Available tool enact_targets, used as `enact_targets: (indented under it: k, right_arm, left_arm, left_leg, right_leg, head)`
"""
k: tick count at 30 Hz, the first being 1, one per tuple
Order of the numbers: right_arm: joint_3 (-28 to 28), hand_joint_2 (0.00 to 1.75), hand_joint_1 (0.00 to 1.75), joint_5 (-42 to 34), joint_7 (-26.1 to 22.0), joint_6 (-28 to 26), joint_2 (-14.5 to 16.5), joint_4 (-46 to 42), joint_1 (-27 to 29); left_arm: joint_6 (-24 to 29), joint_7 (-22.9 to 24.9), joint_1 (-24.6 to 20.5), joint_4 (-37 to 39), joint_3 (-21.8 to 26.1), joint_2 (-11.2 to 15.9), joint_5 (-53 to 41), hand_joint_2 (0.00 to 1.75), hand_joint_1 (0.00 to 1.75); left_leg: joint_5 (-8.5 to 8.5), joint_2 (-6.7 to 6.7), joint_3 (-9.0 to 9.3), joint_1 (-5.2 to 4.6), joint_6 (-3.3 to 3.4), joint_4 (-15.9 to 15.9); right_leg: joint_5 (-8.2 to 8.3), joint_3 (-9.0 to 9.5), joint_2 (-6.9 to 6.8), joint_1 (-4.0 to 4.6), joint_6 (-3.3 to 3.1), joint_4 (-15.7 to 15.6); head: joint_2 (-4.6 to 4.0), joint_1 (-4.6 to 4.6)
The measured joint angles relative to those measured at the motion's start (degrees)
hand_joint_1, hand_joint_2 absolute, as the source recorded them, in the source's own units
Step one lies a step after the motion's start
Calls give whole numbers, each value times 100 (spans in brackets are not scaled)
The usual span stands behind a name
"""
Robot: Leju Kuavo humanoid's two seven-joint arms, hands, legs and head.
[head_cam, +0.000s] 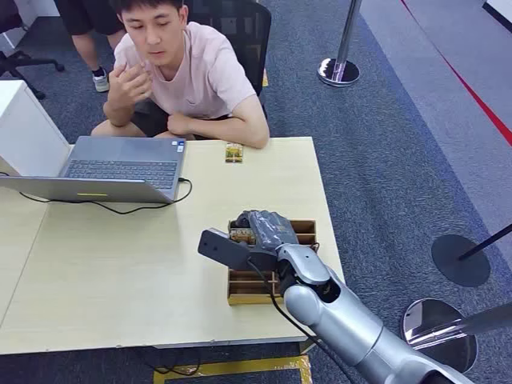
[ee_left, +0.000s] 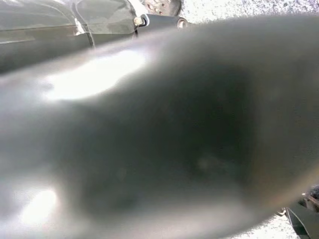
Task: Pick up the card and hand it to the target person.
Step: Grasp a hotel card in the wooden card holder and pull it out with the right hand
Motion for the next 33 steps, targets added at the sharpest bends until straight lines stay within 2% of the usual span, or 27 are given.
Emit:
enact_targets:
  k: [9,16,18,21,22,27,33]
  right_arm:
    - [0,175,83,5,23,0,0,65,7]
    - [0,175,89,8,25,0,0,102,7]
    - [0,175,97,9,25,0,0,106,6]
    - [0,175,135,11,24,0,0,114,4]
    - [0,175,142,14,23,-1,0,116,3]
    - [0,175,137,18,23,-2,0,120,-5]
    - [0,175,141,17,23,-2,0,125,-2]
  left_arm:
    - [0,2,0,0,-1,0,0,0,0]
    - [0,2,-1,0,-1,0,0,0,0]
    - [-2,4,-1,0,-1,0,0,0,0]
    - [-8,9,-2,0,-1,0,0,0,0]
    - [-9,11,-3,0,-1,0,0,0,0]
    - [-9,13,-5,0,-1,0,0,0,0]
    - [-9,11,-7,0,-1,0,0,0,0]
  left_leg:
    - [0,0,0,0,0,0]
    - [0,0,0,0,0,0]
    - [0,0,0,0,0,0]
    - [0,0,0,0,0,0]
    - [0,0,0,0,0,0]
    - [0,0,1,0,0,0]
    - [0,0,2,0,0,0]
  right_leg:
    - [0,0,0,0,0,0]
    - [0,0,0,0,0,0]
    - [0,0,0,0,0,0]
    - [0,0,0,0,0,0]
    - [0,0,0,0,0,0]
    - [0,0,0,0,0,0]
    - [1,1,0,0,-1,0]
  head:
    - [1,0]
    - [1,1]
    - [2,1]
    - [2,0]
    - [2,1]
    - [1,1]
    - [1,1]
